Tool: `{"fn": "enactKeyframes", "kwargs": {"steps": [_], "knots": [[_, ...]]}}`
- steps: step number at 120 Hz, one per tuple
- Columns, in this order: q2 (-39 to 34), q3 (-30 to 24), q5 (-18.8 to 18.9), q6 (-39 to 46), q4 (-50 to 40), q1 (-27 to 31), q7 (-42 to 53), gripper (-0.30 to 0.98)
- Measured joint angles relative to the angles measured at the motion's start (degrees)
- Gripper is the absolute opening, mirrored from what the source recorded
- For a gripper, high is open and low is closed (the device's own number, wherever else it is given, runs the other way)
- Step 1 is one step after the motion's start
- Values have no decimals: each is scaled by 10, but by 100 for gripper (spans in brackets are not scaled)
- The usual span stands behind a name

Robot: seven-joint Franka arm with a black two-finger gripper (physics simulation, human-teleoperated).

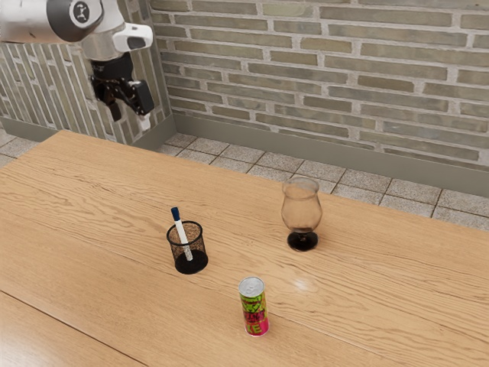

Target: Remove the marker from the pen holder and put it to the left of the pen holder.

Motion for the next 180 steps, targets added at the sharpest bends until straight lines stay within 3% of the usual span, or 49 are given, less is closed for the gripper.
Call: {"fn": "enactKeyframes", "kwargs": {"steps": [28, 66, 144, 152, 169, 180], "knots": [[6, 0, -5, -5, -10, -4, 8, 69], [96, 15, -65, -56, -31, 4, 56, 69], [224, 13, -134, 58, -35, 3, 140, 68], [226, 13, -136, 62, -35, 3, 144, 59], [226, 13, -138, 67, -35, 1, 152, 23], [226, 12, -138, 69, -35, 0, 156, 9]]}}
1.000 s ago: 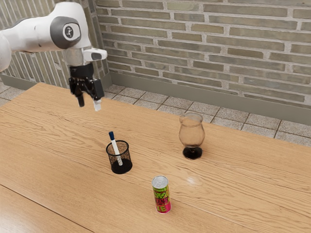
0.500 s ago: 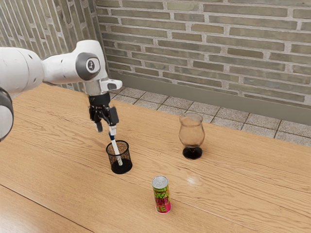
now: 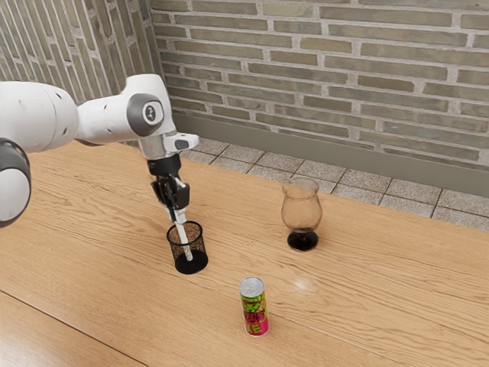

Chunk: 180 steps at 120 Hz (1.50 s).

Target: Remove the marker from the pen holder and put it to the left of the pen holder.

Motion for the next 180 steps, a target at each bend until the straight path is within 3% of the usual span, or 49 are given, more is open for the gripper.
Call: {"fn": "enactKeyframes", "kwargs": {"steps": [24, 42, 54, 72, 84, 100, 119, 147, 180], "knots": [[-6, -1, 2, 1, 1, -1, 8, -3], [-93, 0, 10, -36, 0, 2, 12, -7], [-143, 12, 33, -77, 5, 5, 14, -8], [-148, 50, 74, -149, 18, 7, 17, -8], [-120, 63, 110, -201, 34, 8, 12, -9], [-34, 65, 170, -302, 113, 5, -13, -9], [61, 65, 220, -391, 134, 4, -48, -8], [142, 66, 238, -443, 141, 5, -86, -8], [208, 64, 237, -447, 190, 5, -113, -7]]}}
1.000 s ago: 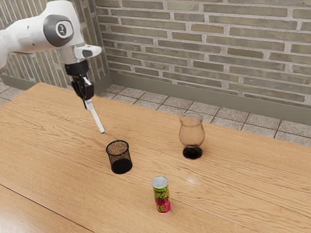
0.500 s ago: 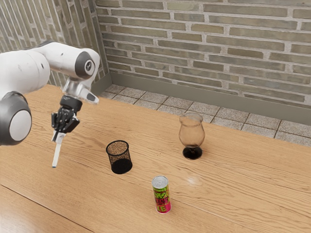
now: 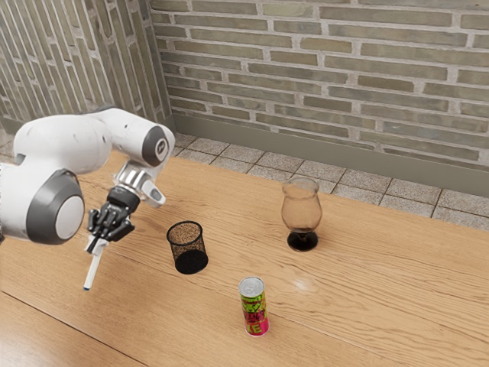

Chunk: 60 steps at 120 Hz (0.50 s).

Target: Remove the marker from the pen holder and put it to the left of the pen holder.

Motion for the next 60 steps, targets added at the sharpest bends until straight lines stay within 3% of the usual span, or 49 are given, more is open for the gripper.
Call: {"fn": "enactKeyframes", "kwargs": {"steps": [42, 52, 60], "knots": [[36, 0, -3, 27, 28, 0, -21, -4], [39, -1, -6, 30, 31, 0, -26, 1], [39, -3, -9, 33, 32, 0, -30, 14]]}}
